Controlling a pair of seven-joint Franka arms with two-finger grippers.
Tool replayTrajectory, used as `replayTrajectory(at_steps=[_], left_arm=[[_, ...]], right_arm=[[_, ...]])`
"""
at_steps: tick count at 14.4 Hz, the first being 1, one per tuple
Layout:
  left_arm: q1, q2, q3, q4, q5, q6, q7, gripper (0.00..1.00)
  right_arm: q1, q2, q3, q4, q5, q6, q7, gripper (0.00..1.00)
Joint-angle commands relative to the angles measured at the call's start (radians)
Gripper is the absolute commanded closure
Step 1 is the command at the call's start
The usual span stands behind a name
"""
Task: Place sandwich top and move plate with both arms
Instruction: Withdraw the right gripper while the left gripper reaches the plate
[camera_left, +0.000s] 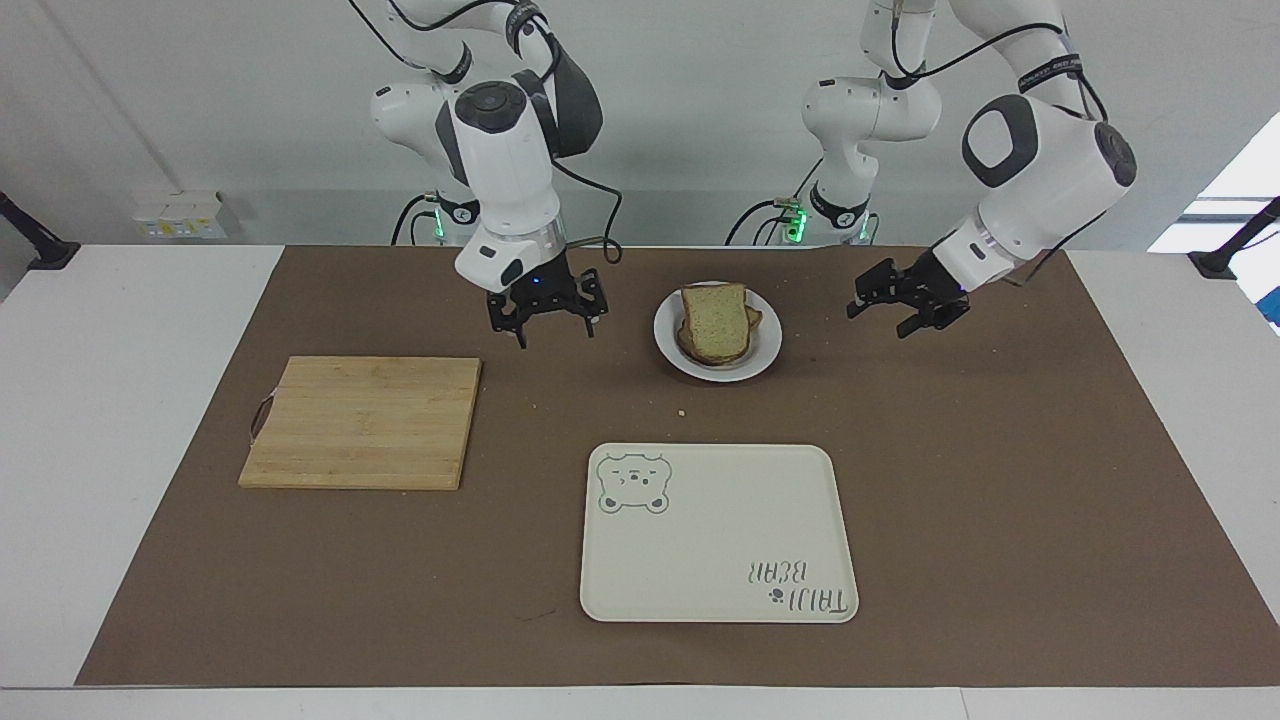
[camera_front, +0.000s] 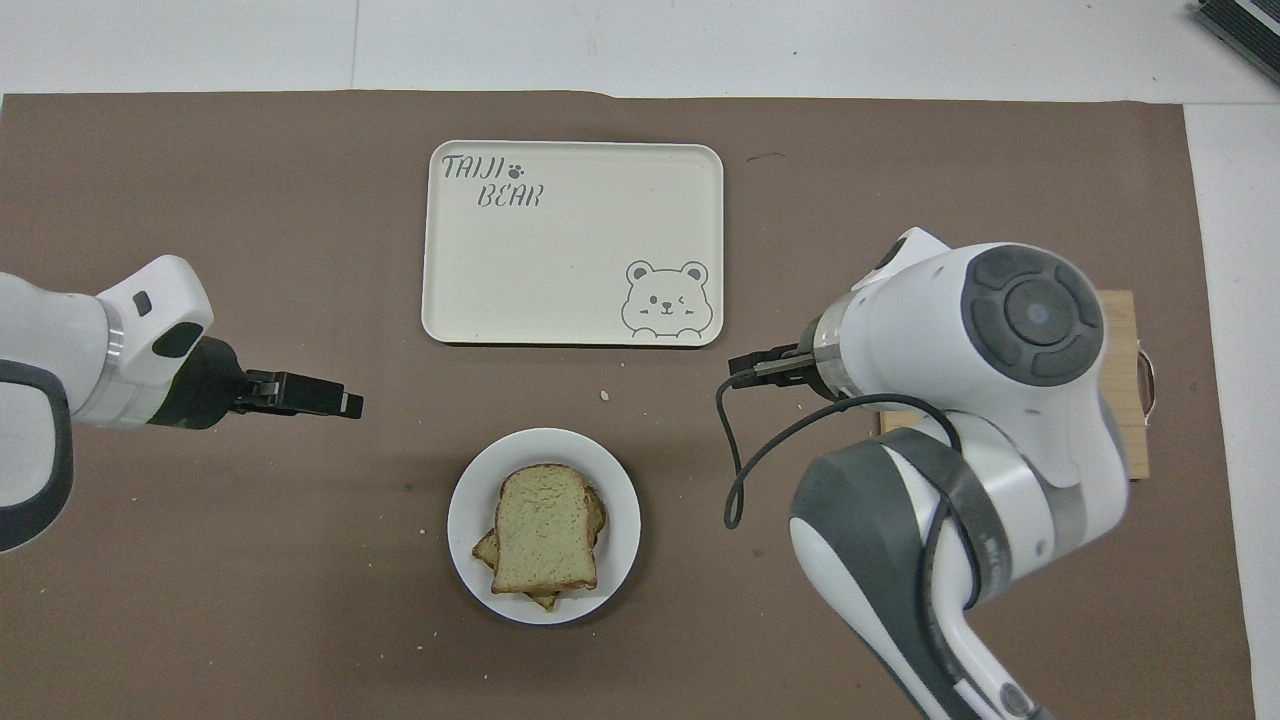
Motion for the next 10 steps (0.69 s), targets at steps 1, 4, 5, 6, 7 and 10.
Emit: replayTrajectory(at_steps=[1, 4, 5, 6, 7, 10], left_arm=[[-0.016, -0.018, 0.015, -0.153, -0.133, 0.102, 0.156, 0.0], [-0.045, -0.015, 0.014, -0.274, -0.246, 0.218, 0.226, 0.0], [-0.059, -0.015, 0.014, -0.307, -0.288, 0.248, 0.241, 0.0], [-0.083, -0.015, 0.014, -0.339, -0.328, 0.285, 0.264, 0.0], [-0.103, -0.012, 0.014, -0.365, -0.374, 0.314, 0.284, 0.0], [-0.177, 0.006, 0.014, -0.428, -0.5, 0.397, 0.349, 0.0]], right_arm=[[-0.045, -0.032, 0.009, 0.048, -0.017, -0.111, -0.023, 0.0], [-0.102, -0.082, 0.007, 0.055, -0.025, -0.172, -0.063, 0.0], [-0.132, -0.098, 0.007, 0.055, -0.025, -0.192, -0.096, 0.0], [-0.155, -0.109, 0.007, 0.055, -0.023, -0.206, -0.126, 0.0], [-0.179, -0.117, 0.004, 0.055, -0.025, -0.226, -0.146, 0.0], [-0.252, -0.119, -0.001, 0.07, -0.025, -0.284, -0.155, 0.0]])
